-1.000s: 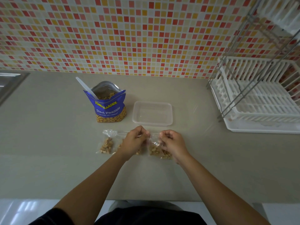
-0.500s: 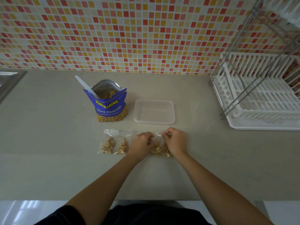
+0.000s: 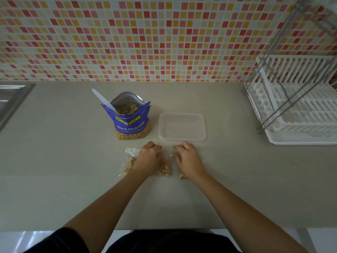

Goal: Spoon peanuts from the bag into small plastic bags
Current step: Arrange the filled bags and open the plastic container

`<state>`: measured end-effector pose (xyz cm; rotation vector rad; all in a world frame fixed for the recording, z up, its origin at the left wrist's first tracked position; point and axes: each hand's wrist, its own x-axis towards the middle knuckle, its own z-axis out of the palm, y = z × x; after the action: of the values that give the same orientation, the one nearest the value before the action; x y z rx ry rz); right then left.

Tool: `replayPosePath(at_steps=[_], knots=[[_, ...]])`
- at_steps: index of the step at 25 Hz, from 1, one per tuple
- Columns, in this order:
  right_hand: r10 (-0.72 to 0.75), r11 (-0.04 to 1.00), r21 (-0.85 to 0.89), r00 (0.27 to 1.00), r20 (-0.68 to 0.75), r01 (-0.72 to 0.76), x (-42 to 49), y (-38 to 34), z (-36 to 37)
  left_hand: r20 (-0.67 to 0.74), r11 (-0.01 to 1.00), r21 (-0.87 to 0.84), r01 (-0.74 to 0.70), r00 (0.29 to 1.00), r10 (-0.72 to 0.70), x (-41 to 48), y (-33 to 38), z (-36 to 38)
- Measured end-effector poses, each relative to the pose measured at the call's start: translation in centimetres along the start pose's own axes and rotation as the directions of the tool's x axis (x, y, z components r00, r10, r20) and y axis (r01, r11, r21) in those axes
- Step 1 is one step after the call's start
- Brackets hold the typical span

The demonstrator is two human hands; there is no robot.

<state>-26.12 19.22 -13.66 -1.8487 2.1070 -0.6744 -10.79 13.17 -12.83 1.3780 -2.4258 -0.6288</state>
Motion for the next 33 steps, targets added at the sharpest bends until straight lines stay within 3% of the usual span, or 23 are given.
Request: replayPosePath(at_steps=[4, 7, 9, 11, 12, 14, 15, 18, 19, 21, 28, 33], knots=[[0.094, 0.995, -0.055, 0.987, 0.129, -0.088, 0.4, -0.9, 1.0, 0.082, 0.998, 0.055, -0.024, 0.996, 0.020, -0.1, -0.7, 0.7], [0.104, 0.995, -0.014, 0.988, 0.116, -0.103, 0.6, -1.3, 0.7, 0.129, 0.996, 0.087, 0.033, 0.991, -0.044, 0.2, -0.7, 0.7], [0.063, 0.998, -0.017, 0.992, 0.113, -0.061, 0.4, -1.6, 0.5, 0.088, 0.999, 0.051, -0.008, 0.996, 0.004, 0.1, -0.5, 0.5], [0.072, 0.995, 0.070, 0.994, 0.081, -0.078, -0.2, -2.0, 0.2, 0.028, 0.994, -0.023, -0.104, 0.994, 0.105, -0.2, -0.6, 0.3], [0.129, 0.970, 0.196, 0.988, 0.079, -0.142, -0.6, -2.2, -0.1, -0.006, 0.988, -0.081, -0.133, 0.991, 0.133, -0.4, -0.8, 0.0], [0.263, 0.812, 0.505, 0.956, 0.132, -0.293, -1.1, -2.4, -0.6, -0.021, 0.954, -0.269, -0.129, 0.992, 0.128, -0.7, -1.0, -1.1], [0.301, 0.710, 0.621, 0.940, 0.160, -0.333, -1.3, -2.4, -0.9, 0.013, 0.916, -0.397, -0.046, 0.998, 0.056, -0.8, -0.9, -1.7], [0.362, 0.497, 0.791, 0.914, 0.185, -0.357, -1.4, -2.5, -1.5, 0.221, 0.640, -0.722, 0.263, 0.964, -0.148, -0.9, -0.3, -3.2], [0.381, 0.432, 0.828, 0.905, 0.192, -0.357, -1.3, -2.8, -1.9, 0.252, 0.554, -0.777, 0.301, 0.954, -0.164, -0.8, 0.0, -3.6], [0.409, 0.360, 0.866, 0.893, 0.188, -0.348, -1.1, -3.4, -2.6, 0.260, 0.507, -0.806, 0.306, 0.952, -0.161, -0.6, 0.8, -4.1], [0.404, 0.542, 0.787, 0.913, 0.061, -0.293, -1.1, -3.8, -3.4, 0.125, 0.786, -0.607, 0.112, 0.991, -0.044, -0.1, 2.8, -4.9], [0.363, 0.704, 0.666, 0.931, -0.040, -0.246, -1.3, -4.0, -3.9, 0.042, 0.907, -0.421, 0.010, 0.999, 0.008, 0.0, 3.5, -4.6]])
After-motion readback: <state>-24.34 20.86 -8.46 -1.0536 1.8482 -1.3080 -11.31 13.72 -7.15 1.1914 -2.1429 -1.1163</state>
